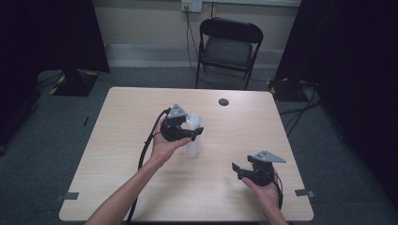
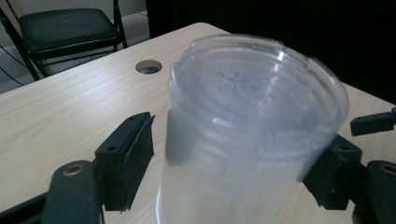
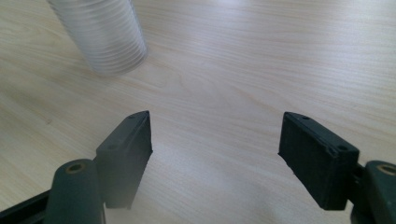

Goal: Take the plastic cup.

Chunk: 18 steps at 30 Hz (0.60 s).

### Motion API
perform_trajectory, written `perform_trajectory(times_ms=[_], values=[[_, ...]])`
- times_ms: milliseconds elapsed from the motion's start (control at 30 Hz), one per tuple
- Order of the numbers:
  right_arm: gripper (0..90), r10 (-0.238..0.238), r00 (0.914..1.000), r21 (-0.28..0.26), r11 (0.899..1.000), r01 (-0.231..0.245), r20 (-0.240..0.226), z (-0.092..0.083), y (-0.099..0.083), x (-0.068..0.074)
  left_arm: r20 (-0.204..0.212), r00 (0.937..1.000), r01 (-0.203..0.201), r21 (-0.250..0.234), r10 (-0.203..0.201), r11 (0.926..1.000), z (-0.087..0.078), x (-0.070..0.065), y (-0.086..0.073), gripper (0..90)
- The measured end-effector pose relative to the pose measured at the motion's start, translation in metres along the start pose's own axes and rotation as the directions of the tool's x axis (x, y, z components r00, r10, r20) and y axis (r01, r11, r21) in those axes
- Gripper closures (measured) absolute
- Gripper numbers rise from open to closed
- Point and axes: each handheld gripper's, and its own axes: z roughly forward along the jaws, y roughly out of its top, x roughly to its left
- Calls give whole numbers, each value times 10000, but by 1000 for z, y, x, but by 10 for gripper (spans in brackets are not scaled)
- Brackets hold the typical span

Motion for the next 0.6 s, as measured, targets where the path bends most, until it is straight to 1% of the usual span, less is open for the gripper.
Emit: perform_trajectory(times_ms=[33, 100, 133, 200, 233, 267, 300, 367, 500, 567, 600], values=[[254, 46, 10000, 13, 10000, -46, 15, 0, 0, 0, 70, 9999, -89, 44, 89, 10000, 1, -1, -1, 254], [253, 122, 9999, 26, 9999, -122, -41, 1, 0, -1, -108, 9995, -298, 218, 300, 9993, 4, -3, -4, 281], [254, 93, 9999, 19, 10000, -92, -48, 0, 0, -1, -105, 9994, -332, 321, 336, 9989, 4, -3, -5, 283], [254, 84, 9999, 23, 10000, -84, -58, 0, 0, -1, -176, 9996, -230, 326, 236, 9992, 4, -1, -8, 282], [254, 79, 10000, 17, 10000, -79, -61, 0, 0, -1, -123, 9996, -235, 354, 239, 9991, 4, 0, -8, 279], [255, 62, 10000, -14, 10000, -62, -21, -1, 0, -1, -69, 9999, -82, 396, 85, 9992, 4, 1, -9, 280], [256, 49, 10000, -105, 9999, -48, 22, -2, 0, -1, -54, 10000, -13, 456, 15, 9990, 5, 2, -10, 278], [256, -43, 10000, -239, 9997, 45, 73, -3, 0, 0, -138, 9999, -75, 469, 82, 9989, 6, 3, -11, 271], [256, -51, 10000, -161, 9999, 52, 60, -2, 0, 0, -151, 9998, -141, 526, 149, 9985, 7, 1, -10, 285], [256, -26, 10000, -141, 9999, 27, 67, -1, 0, -1, -231, 9990, -366, 530, 379, 9979, 7, -1, -10, 310], [256, -26, 10000, -115, 9999, 27, 84, -1, 0, -1, -253, 9991, -315, 535, 329, 9981, 7, -1, -10, 313]])
